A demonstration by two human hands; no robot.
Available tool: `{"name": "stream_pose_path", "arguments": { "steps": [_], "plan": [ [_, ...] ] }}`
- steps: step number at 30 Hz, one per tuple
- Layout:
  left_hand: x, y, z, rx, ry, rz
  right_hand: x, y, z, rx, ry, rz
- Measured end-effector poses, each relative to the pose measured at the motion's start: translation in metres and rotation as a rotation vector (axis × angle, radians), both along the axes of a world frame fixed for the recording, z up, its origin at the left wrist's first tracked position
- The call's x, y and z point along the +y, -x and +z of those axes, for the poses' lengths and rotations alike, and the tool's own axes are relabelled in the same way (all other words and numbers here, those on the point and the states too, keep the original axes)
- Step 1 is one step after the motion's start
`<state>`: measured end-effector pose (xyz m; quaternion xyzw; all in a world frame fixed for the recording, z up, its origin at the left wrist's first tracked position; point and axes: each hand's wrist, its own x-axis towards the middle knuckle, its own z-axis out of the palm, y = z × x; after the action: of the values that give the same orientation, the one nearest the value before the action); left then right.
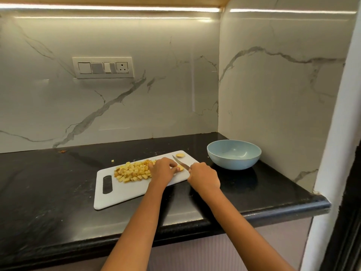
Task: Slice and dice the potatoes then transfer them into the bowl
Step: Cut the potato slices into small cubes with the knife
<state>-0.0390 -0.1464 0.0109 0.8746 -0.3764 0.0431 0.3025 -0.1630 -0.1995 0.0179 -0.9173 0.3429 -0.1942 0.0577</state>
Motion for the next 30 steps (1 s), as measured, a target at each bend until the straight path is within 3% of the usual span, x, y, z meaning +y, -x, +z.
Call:
{"name": "stream_pose_path", "arguments": {
  "steps": [9, 12, 16, 20, 22, 25, 27, 30],
  "plan": [
    [0.009, -0.002, 0.013, -0.097, 0.083, 0.146, 0.001, 0.001, 0.001, -0.038, -0.053, -0.013],
    [0.012, 0.000, 0.012, -0.141, 0.006, 0.231, -0.004, 0.000, 0.001, -0.076, -0.093, -0.020],
    [0.013, -0.002, 0.010, -0.147, 0.099, 0.316, -0.006, 0.000, 0.002, -0.076, -0.111, -0.022],
    [0.013, -0.007, 0.007, -0.217, 0.038, 0.379, -0.007, 0.001, 0.001, -0.074, -0.114, -0.014],
    [0.012, -0.009, 0.007, -0.231, 0.034, 0.335, -0.006, 0.002, 0.001, -0.077, -0.111, -0.013],
    [0.007, -0.003, 0.009, -0.201, 0.048, 0.075, -0.005, 0.004, 0.003, -0.083, -0.103, -0.024],
    [0.006, 0.002, 0.009, -0.173, -0.066, -0.074, -0.004, 0.006, 0.004, -0.083, -0.103, -0.030],
    [0.008, 0.000, 0.009, -0.111, -0.188, -0.066, -0.004, 0.006, 0.005, -0.086, -0.113, -0.025]
  ]
}}
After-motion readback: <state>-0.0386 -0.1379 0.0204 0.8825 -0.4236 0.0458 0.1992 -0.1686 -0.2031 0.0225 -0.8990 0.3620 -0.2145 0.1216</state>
